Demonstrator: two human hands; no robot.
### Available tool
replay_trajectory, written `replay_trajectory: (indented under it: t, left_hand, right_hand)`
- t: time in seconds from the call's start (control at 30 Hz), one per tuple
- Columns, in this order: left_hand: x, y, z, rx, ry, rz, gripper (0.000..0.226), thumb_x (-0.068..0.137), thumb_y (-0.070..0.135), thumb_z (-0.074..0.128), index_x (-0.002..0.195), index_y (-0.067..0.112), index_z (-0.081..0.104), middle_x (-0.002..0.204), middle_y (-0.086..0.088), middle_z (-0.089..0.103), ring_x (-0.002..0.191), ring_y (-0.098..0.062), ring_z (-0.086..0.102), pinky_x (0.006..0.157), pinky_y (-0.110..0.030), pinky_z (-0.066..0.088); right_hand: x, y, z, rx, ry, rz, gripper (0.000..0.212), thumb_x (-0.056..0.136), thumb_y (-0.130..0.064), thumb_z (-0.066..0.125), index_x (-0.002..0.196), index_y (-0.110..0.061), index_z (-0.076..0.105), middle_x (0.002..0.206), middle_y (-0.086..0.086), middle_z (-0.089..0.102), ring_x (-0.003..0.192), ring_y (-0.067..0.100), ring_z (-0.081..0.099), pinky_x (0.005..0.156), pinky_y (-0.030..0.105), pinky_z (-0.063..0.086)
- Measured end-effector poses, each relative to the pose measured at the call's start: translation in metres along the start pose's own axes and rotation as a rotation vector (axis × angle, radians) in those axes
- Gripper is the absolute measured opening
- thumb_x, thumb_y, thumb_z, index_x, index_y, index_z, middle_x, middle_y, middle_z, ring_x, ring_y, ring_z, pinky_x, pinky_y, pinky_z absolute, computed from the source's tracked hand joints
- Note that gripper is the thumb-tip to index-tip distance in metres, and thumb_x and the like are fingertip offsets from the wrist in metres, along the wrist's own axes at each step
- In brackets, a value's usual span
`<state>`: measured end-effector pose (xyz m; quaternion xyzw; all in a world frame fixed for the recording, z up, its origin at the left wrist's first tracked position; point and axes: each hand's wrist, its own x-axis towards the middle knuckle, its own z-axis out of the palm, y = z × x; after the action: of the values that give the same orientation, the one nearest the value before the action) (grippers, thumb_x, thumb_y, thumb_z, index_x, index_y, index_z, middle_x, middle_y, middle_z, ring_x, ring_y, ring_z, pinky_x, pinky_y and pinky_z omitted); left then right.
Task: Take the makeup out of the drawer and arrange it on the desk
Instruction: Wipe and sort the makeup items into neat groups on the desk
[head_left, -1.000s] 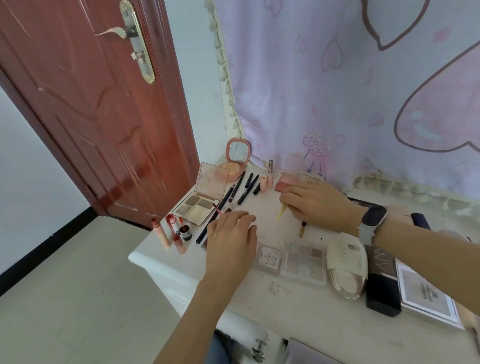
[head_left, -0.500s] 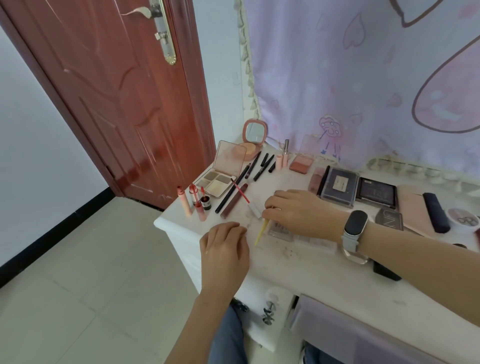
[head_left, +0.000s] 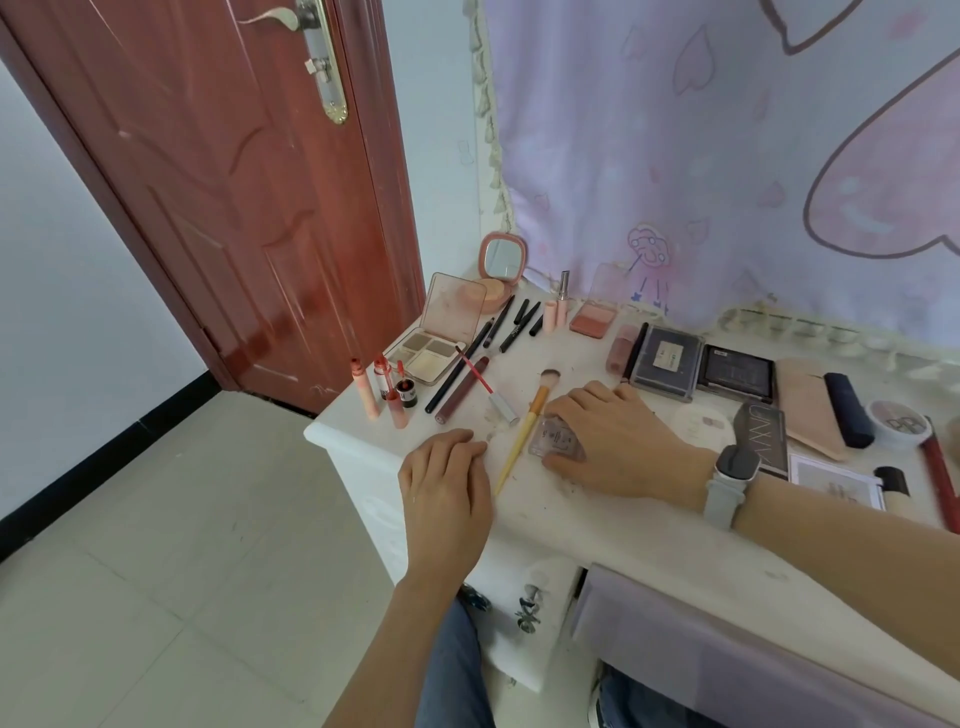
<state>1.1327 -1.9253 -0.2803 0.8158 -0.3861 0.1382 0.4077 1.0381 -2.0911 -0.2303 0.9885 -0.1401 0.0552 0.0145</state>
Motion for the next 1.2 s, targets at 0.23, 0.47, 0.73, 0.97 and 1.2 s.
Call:
replay_trajectory:
  t: [0.23, 0.47, 0.73, 0.97, 1.2]
  left_hand:
    - [0.0, -0.002, 0.002, -0.002, -0.006, -0.007, 0.019, 0.083, 0.008, 0.052, 0.091, 0.01, 0.069, 0.102, -0.003, 0.067, 0.099, -0.024, 0.058, 0.094, -0.023, 0.027]
    - [0.004, 0.002, -0.001, -0.098, -0.038, -0.098, 0.02, 0.085, -0.001, 0.056, 0.097, 0.008, 0.069, 0.105, -0.003, 0.066, 0.105, -0.025, 0.056, 0.098, -0.031, 0.032]
    - [-0.005, 0.049, -0.029, -0.611, -0.176, -0.118, 0.025, 0.083, 0.026, 0.064, 0.104, 0.04, 0.059, 0.112, 0.016, 0.058, 0.109, 0.002, 0.05, 0.088, -0.013, 0.042]
    - [-0.019, 0.066, -0.029, -0.63, -0.126, -0.027, 0.025, 0.078, 0.014, 0.068, 0.097, 0.03, 0.067, 0.09, 0.012, 0.066, 0.082, 0.005, 0.056, 0.071, -0.007, 0.041]
    - [-0.026, 0.072, -0.03, -0.731, -0.116, -0.244, 0.024, 0.073, 0.018, 0.074, 0.076, 0.041, 0.067, 0.079, 0.022, 0.067, 0.069, 0.003, 0.057, 0.065, -0.009, 0.045]
  right_hand:
    - [-0.011, -0.007, -0.011, 0.356, 0.124, 0.074, 0.036, 0.087, -0.038, 0.053, 0.12, -0.025, 0.048, 0.112, -0.004, 0.052, 0.096, 0.01, 0.042, 0.083, 0.024, 0.031]
    - [-0.039, -0.021, -0.037, 1.837, 0.154, 0.382, 0.027, 0.092, -0.006, 0.047, 0.099, -0.025, 0.066, 0.089, 0.003, 0.065, 0.083, 0.018, 0.064, 0.07, 0.027, 0.055]
    - [-0.066, -0.033, -0.031, 1.995, 0.157, 0.437, 0.036, 0.071, -0.028, 0.061, 0.103, -0.013, 0.058, 0.093, 0.014, 0.069, 0.083, 0.024, 0.069, 0.067, 0.025, 0.056]
    - [-0.083, -0.041, -0.018, 1.654, 0.121, 0.367, 0.049, 0.067, -0.053, 0.059, 0.094, -0.013, 0.056, 0.086, 0.005, 0.073, 0.075, 0.019, 0.069, 0.059, 0.02, 0.051]
    - [-0.092, -0.039, -0.01, 1.388, 0.325, 0.254, 0.012, 0.084, -0.018, 0.059, 0.087, -0.028, 0.065, 0.072, -0.007, 0.069, 0.063, 0.008, 0.063, 0.062, 0.017, 0.051]
